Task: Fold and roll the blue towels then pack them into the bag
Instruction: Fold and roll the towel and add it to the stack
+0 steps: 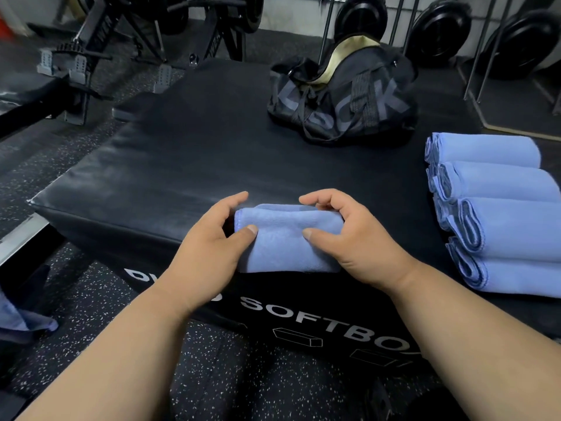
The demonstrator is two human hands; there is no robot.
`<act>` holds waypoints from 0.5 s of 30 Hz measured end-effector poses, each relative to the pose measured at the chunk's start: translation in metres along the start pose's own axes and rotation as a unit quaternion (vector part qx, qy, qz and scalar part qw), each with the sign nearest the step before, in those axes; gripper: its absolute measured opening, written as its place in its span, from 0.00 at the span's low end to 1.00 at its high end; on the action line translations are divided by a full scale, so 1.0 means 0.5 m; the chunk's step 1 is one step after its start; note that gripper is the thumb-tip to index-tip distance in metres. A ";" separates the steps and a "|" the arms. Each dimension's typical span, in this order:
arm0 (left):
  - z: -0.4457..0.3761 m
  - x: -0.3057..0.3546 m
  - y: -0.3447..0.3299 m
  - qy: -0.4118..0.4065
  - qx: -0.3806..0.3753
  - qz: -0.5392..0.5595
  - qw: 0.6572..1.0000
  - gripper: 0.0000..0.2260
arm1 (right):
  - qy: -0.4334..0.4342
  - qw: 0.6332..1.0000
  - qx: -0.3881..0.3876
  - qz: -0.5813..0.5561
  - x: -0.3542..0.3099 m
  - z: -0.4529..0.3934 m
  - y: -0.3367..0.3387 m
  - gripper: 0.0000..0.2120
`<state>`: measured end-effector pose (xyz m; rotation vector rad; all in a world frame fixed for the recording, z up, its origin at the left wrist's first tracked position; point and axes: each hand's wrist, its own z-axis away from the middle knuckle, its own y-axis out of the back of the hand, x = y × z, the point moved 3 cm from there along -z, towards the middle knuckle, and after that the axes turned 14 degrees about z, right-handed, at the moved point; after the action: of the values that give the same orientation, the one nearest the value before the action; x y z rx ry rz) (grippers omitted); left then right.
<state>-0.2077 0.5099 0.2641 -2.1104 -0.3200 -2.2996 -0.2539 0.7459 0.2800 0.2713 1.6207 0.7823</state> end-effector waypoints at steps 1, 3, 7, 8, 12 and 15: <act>0.004 0.005 -0.006 0.006 0.001 0.027 1.000 0.24 | 0.003 1.000 0.004 -0.023 -0.001 0.006 0.011 0.21; 0.009 0.012 -0.020 0.034 -0.009 0.102 0.994 0.29 | 0.006 0.997 0.006 -0.076 -0.001 0.018 0.035 0.22; 0.014 0.016 -0.059 0.134 -0.093 0.258 0.952 0.37 | 0.011 0.993 -0.004 -0.114 0.002 0.042 0.076 0.23; 0.017 0.017 -0.068 0.141 -0.118 0.253 0.950 0.36 | 0.012 0.995 -0.004 -0.099 0.005 0.048 0.083 0.24; 0.023 0.018 -0.098 0.124 -0.123 0.215 0.961 0.33 | 0.007 0.999 -0.013 -0.051 0.022 0.076 0.111 0.25; 0.028 0.028 -0.126 0.102 -0.115 0.214 0.965 0.32 | 0.006 0.999 -0.005 -0.045 0.035 0.095 0.134 0.25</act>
<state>-0.2040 0.5757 0.2699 -1.7701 0.3863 -2.3373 -0.2295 0.8217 0.3069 0.1855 1.6289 0.7233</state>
